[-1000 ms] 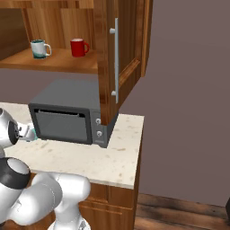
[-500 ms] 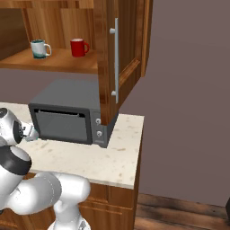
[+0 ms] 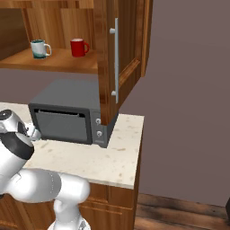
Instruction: Pick the mug on the counter and place it in the cabinet with the handle facing the right, like the mugs already inside.
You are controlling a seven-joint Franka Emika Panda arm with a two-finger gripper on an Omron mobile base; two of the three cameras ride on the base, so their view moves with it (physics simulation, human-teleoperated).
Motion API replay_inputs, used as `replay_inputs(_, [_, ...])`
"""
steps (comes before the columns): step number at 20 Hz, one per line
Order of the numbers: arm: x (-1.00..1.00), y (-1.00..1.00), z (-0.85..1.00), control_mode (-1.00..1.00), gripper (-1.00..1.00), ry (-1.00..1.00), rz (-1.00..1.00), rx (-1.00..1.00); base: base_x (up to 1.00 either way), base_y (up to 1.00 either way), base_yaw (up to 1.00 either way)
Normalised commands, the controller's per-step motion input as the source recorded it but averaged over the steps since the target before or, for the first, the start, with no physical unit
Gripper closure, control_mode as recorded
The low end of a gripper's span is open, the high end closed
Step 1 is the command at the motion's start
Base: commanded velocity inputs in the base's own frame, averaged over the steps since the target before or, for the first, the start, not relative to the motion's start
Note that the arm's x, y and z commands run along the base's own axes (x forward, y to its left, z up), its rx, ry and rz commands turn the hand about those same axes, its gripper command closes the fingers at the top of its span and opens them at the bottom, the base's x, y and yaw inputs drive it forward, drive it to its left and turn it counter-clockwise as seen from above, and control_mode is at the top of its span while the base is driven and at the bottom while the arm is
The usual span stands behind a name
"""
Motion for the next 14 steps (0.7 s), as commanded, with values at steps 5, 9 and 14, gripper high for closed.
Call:
replay_inputs(5, [0.18, 0.21, -0.13, -1.0, -1.0, 0.0, 0.0, 0.0, 0.0, 0.0, 0.0])
replay_inputs(9, [0.18, 0.18, -0.12, -1.0, -1.0, 0.0, 0.0, 0.0, 0.0, 0.0, 0.0])
replay_inputs(14, [0.21, 0.12, -0.12, -1.0, -1.0, 0.0, 0.0, 0.0, 0.0, 0.0, 0.0])
